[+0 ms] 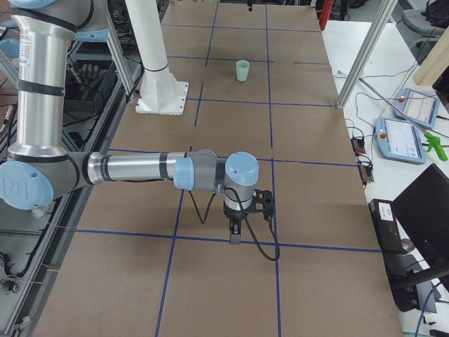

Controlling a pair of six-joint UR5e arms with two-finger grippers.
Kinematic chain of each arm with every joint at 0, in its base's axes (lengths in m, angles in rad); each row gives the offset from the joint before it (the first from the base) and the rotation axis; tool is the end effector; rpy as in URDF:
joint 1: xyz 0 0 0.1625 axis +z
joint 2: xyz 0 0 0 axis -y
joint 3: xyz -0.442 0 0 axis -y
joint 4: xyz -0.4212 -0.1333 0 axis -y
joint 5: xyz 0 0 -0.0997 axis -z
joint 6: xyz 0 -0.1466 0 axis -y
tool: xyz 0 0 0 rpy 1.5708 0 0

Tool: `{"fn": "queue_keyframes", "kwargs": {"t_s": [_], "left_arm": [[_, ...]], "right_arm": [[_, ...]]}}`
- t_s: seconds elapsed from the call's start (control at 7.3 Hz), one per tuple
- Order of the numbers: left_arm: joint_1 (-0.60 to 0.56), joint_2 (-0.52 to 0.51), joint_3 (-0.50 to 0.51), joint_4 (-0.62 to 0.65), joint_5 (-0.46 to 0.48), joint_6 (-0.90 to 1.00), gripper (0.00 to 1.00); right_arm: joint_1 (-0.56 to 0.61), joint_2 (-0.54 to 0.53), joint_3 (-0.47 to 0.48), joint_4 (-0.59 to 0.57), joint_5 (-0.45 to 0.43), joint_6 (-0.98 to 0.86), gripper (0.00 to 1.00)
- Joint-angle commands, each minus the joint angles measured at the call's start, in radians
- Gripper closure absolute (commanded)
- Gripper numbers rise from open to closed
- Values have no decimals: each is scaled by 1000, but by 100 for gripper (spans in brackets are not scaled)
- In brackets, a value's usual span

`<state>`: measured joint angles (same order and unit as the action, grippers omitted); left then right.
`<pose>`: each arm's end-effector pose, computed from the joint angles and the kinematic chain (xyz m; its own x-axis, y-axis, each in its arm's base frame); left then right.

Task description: Stack cups

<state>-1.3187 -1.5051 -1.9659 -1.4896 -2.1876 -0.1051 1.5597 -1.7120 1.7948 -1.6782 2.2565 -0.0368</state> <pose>0.0766 -0.4920 0.5587 0.7757 0.2407 -0.5834 -0.1613 0.9693 0.1855 0.0354 -0.4549 0.6811 0.7732 -0.0298 0.6335 0.0396 0.9992 -0.0013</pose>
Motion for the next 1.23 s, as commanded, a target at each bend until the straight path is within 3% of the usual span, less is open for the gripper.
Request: {"fn": "queue_keyframes", "kwargs": {"t_s": [0.0, 0.27, 0.55, 1.1], "left_arm": [[-211, 93, 122, -3, -11, 228, 0], [-299, 111, 162, 0, -34, 300, 0], [-303, 109, 185, 6, -121, 289, 0], [-300, 101, 176, -1, -110, 300, 0]], "right_arm": [[-1, 0, 0, 0, 0, 0, 0], [0, 0, 0, 0, 0, 0, 0], [-1, 0, 0, 0, 0, 0, 0], [0, 0, 0, 0, 0, 0, 0]]}}
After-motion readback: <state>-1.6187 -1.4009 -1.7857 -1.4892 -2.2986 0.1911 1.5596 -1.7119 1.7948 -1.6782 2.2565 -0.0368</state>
